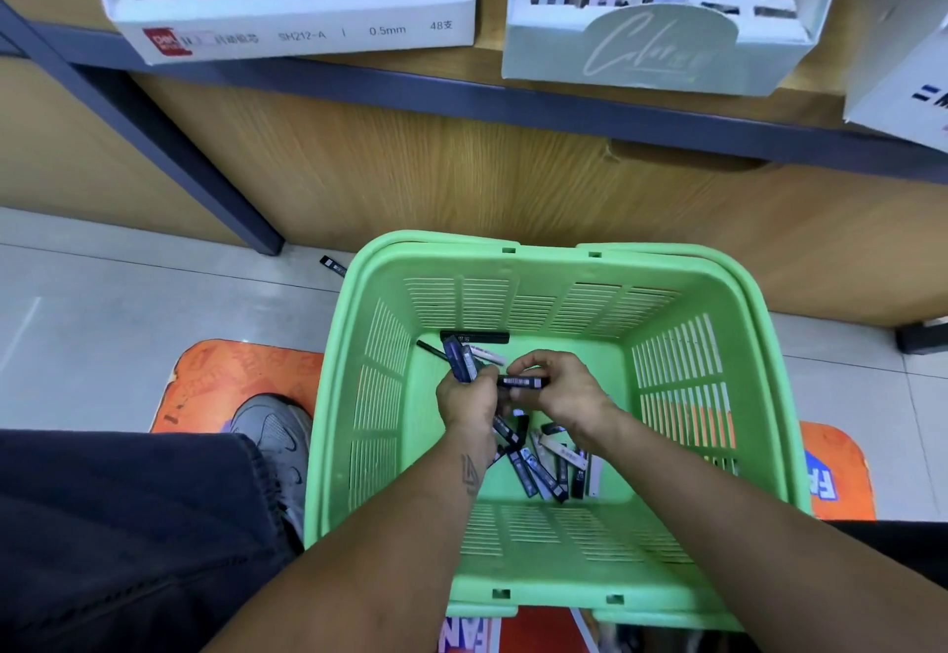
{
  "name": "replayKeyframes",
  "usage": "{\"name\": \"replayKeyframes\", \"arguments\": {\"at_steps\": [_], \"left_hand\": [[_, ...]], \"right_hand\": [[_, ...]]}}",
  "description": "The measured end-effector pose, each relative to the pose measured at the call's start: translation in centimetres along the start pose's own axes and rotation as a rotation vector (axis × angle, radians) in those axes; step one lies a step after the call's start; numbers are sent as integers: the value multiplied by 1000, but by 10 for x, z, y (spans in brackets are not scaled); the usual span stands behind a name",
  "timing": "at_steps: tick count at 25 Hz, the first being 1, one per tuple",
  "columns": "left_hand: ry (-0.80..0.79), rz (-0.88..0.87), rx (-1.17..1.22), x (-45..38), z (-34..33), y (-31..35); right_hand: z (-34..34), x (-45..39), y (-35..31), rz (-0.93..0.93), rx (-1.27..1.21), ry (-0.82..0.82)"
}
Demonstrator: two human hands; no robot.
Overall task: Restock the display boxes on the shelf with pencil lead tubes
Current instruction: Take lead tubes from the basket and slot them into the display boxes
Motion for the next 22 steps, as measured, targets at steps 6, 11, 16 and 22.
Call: {"name": "replayKeyframes", "arguments": {"at_steps": [6,11,16,22], "left_hand": [[-151,79,35,-4,5,-1],[-230,102,162,-6,-1,-1],[-254,111,170,-5,-3,5],[-92,-65,-82,-14,7,11]], "right_hand": [[2,-2,2,-42,-71,90],[-14,8,-10,41,34,-45],[-20,6,-6,-28,102,-138],[4,-9,3,69,665,197]]}}
Point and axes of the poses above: each hand's wrist, its own x-axis away from the middle knuckle, its own z-axis out of the back of the hand, y = z × x, the point moved 3 cm from there along -x, towards the middle knuckle, and after that the axes turned 7 degrees about y, right-handed, at the moved point
